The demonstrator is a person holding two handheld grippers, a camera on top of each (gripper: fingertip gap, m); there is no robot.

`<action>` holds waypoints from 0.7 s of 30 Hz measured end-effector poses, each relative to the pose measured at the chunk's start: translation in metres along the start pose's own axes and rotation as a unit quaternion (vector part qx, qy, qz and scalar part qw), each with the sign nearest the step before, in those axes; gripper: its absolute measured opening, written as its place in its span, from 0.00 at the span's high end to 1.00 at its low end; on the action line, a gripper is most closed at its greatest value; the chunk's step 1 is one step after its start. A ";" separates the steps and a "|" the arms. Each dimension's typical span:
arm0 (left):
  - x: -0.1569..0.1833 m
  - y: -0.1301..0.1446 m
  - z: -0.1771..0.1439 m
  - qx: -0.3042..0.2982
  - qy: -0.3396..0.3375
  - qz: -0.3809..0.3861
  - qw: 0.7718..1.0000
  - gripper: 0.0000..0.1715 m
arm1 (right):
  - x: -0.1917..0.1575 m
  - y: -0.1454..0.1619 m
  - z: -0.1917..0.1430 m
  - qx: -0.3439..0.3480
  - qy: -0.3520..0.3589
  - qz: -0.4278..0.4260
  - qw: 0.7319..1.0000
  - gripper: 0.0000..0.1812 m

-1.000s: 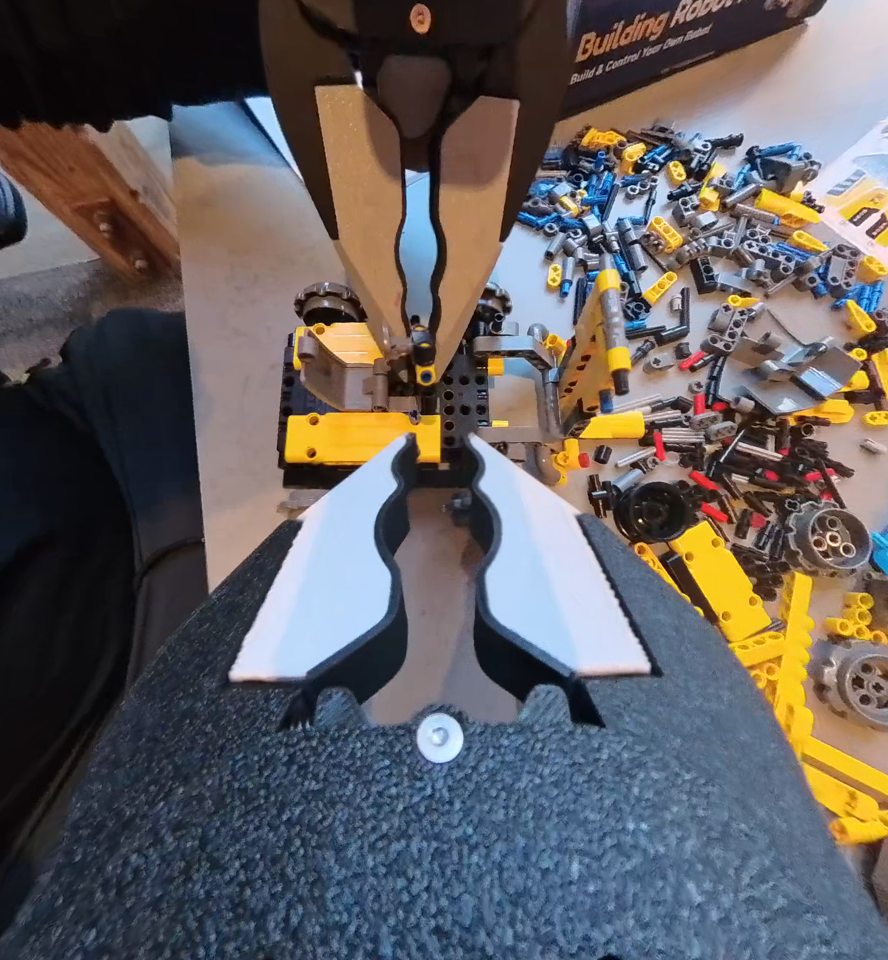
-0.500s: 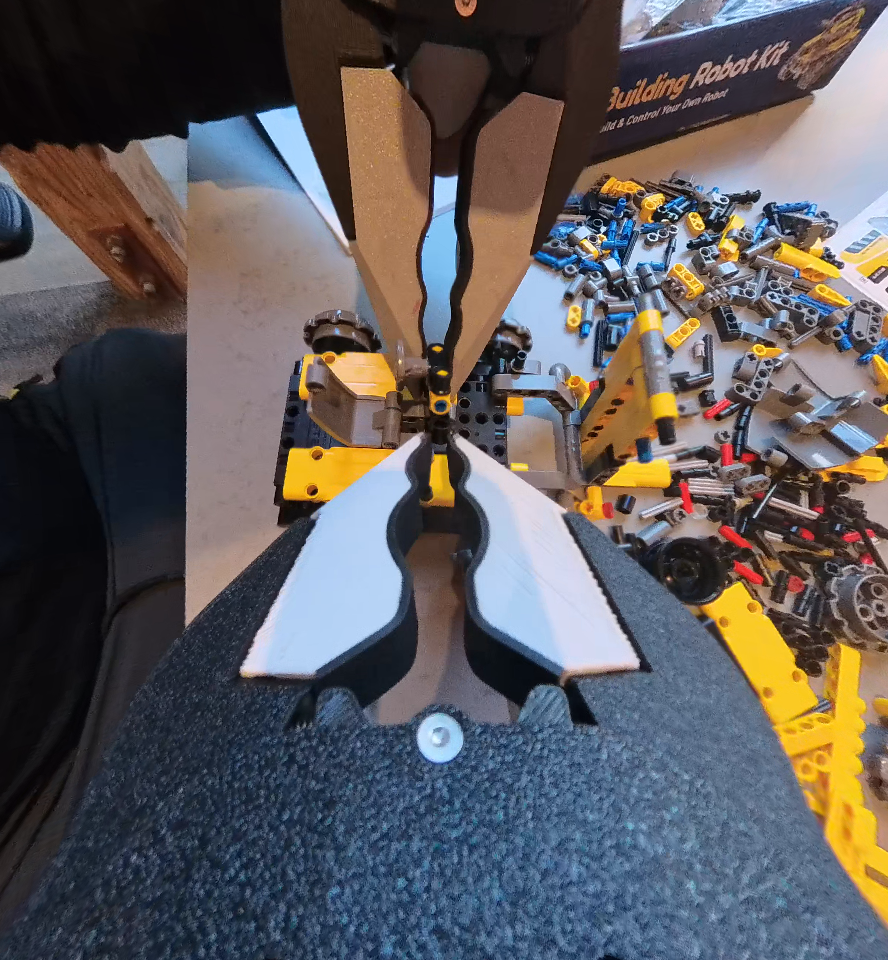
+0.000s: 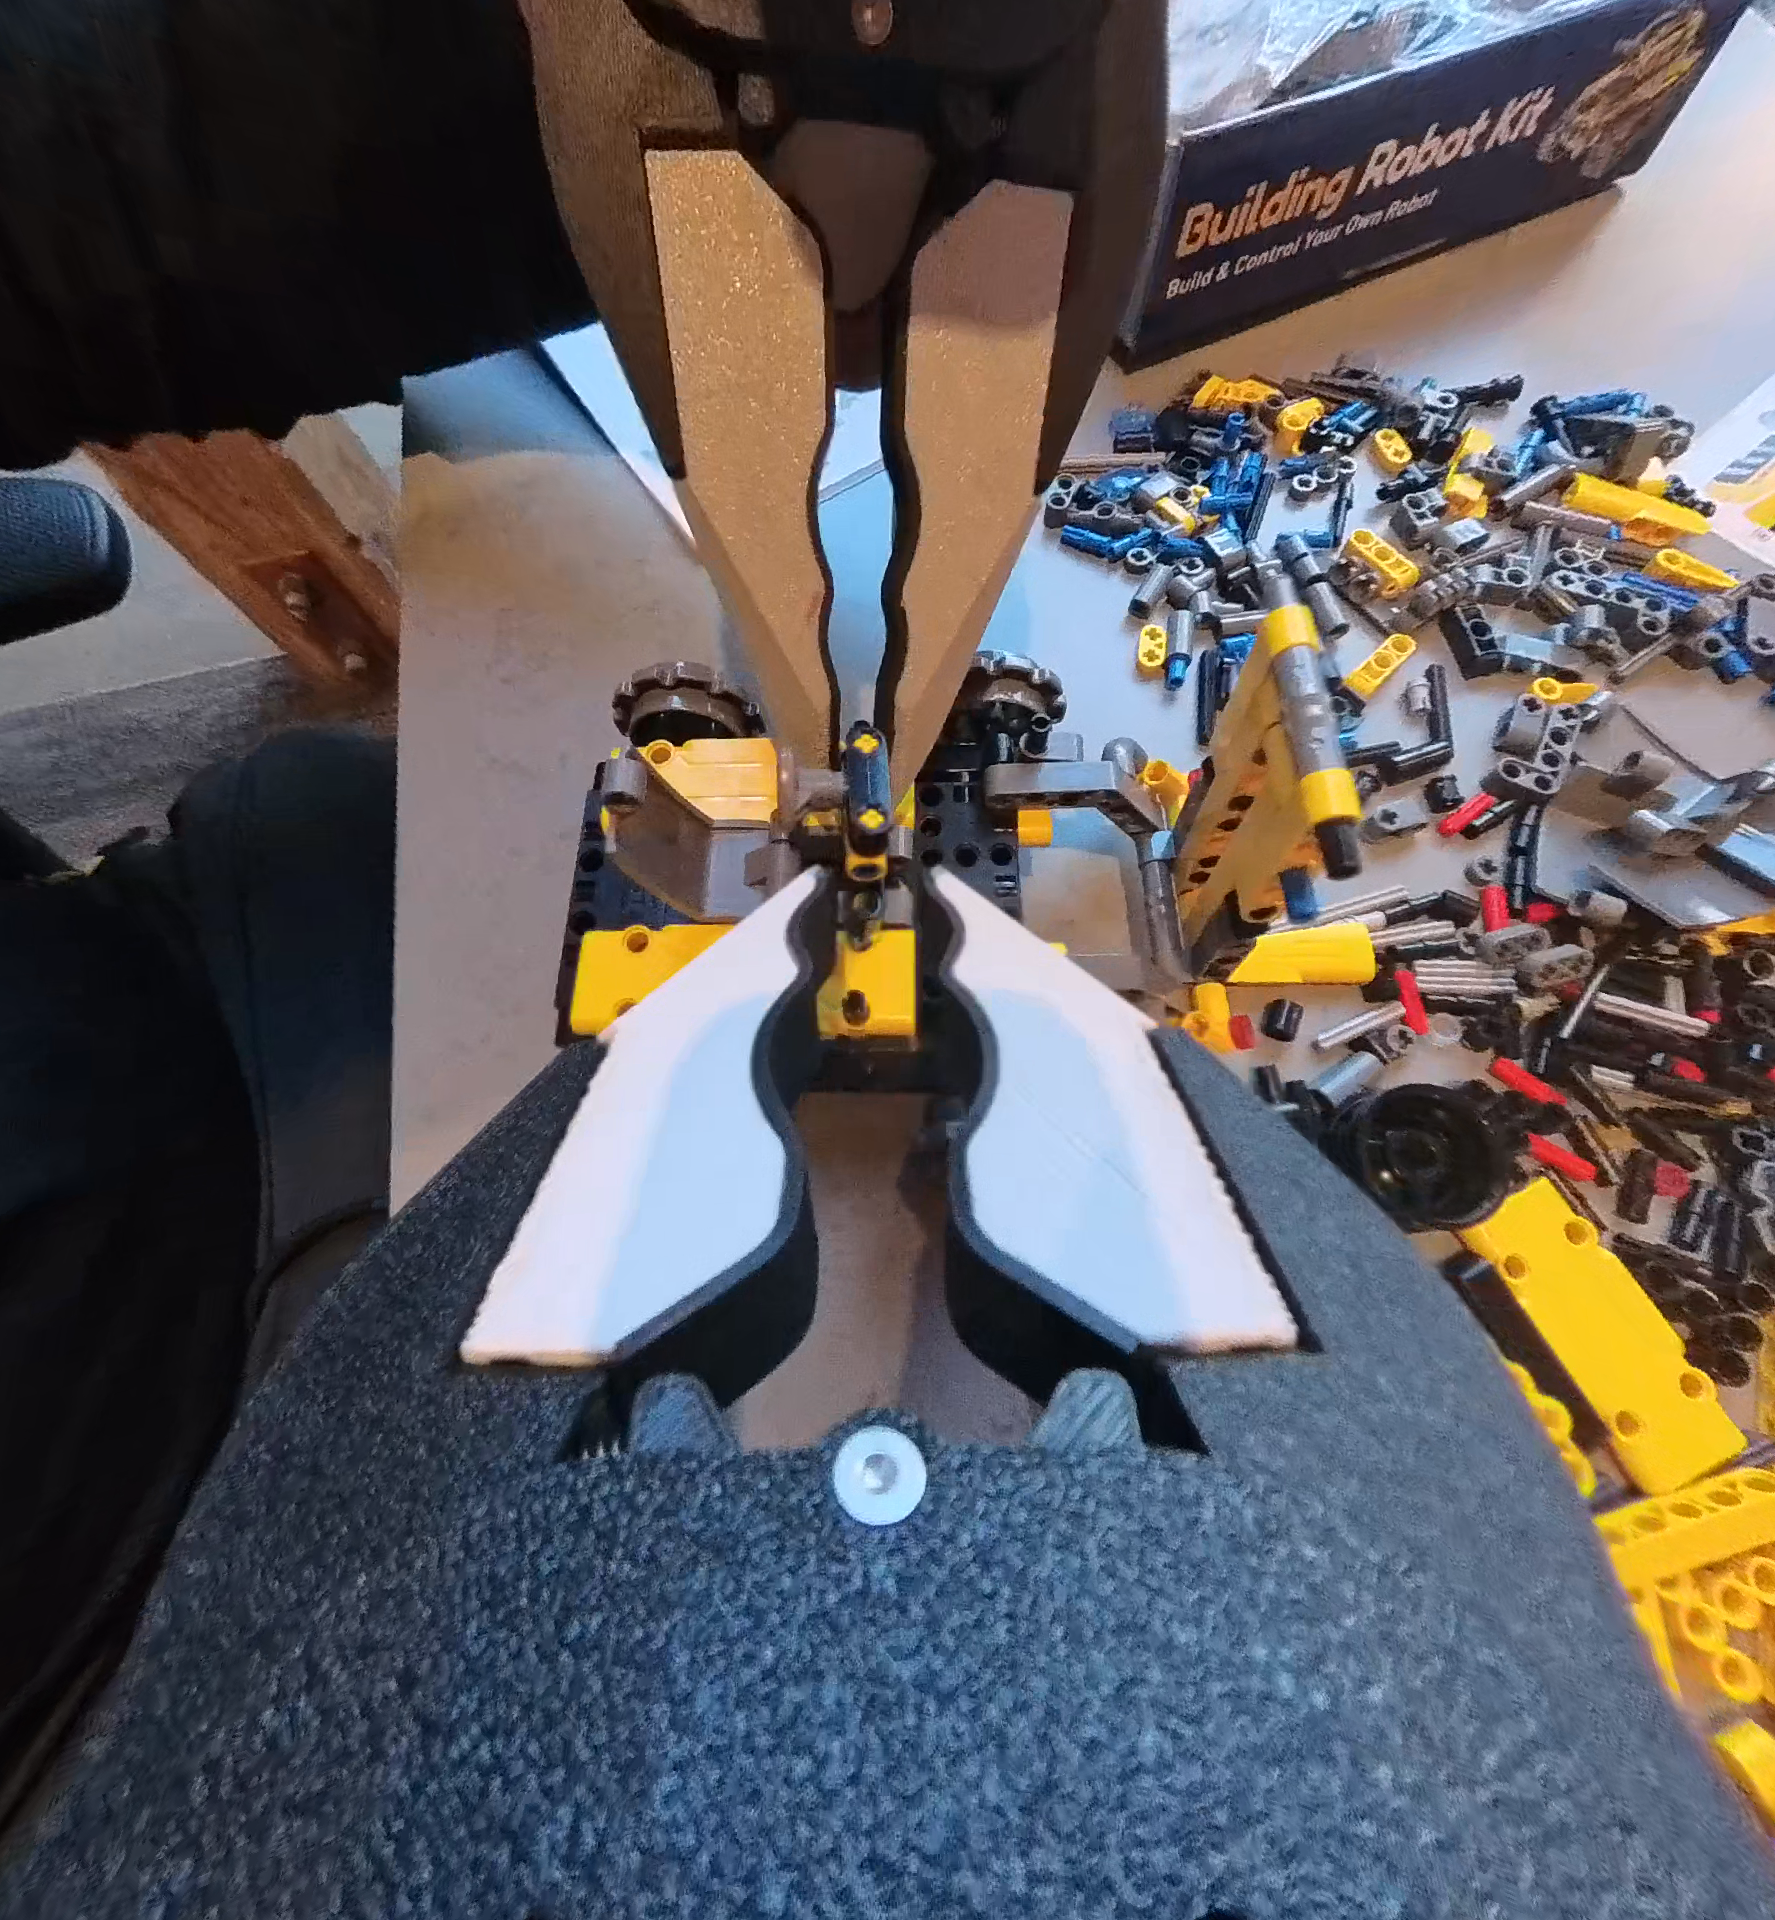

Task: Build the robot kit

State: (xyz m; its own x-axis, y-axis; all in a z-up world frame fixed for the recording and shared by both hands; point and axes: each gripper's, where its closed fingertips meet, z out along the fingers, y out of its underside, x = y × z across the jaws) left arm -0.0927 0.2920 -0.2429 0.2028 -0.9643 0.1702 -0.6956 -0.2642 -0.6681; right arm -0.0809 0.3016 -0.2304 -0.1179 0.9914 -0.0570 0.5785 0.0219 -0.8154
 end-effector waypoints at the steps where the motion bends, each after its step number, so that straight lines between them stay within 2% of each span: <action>1: 0.000 0.000 0.000 -0.001 -0.003 0.000 1.000 0.98 | -0.002 0.001 0.002 -0.001 -0.006 0.001 1.000 0.92; 2: -0.001 0.000 -0.001 0.001 -0.004 -0.001 1.000 0.98 | -0.004 0.002 0.003 -0.001 -0.011 0.002 1.000 0.96; 7: -0.004 -0.004 -0.002 0.035 -0.004 -0.020 0.999 0.98 | -0.001 0.006 0.004 0.006 -0.010 0.013 1.000 0.96; 11: -0.015 -0.011 -0.003 0.076 -0.037 -0.035 0.996 0.98 | 0.007 -0.003 -0.008 0.029 0.002 0.045 0.999 0.84; 13: -0.014 -0.013 -0.003 0.087 -0.038 -0.035 0.995 0.98 | 0.012 -0.011 -0.016 0.049 0.013 0.053 0.997 0.83; 17: -0.013 -0.009 0.003 0.086 -0.034 -0.044 0.995 0.98 | 0.010 -0.027 -0.024 0.073 0.050 -0.024 0.996 0.95; 21: -0.015 -0.010 0.001 0.103 -0.036 -0.051 0.993 0.98 | 0.005 -0.027 -0.018 0.036 0.062 -0.058 0.996 0.96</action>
State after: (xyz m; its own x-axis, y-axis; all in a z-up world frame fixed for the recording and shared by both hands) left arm -0.0879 0.3091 -0.2398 0.3194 -0.9270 0.1967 -0.5146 -0.3440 -0.7854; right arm -0.0831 0.3087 -0.1982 -0.0777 0.9911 0.1084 0.5073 0.1329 -0.8514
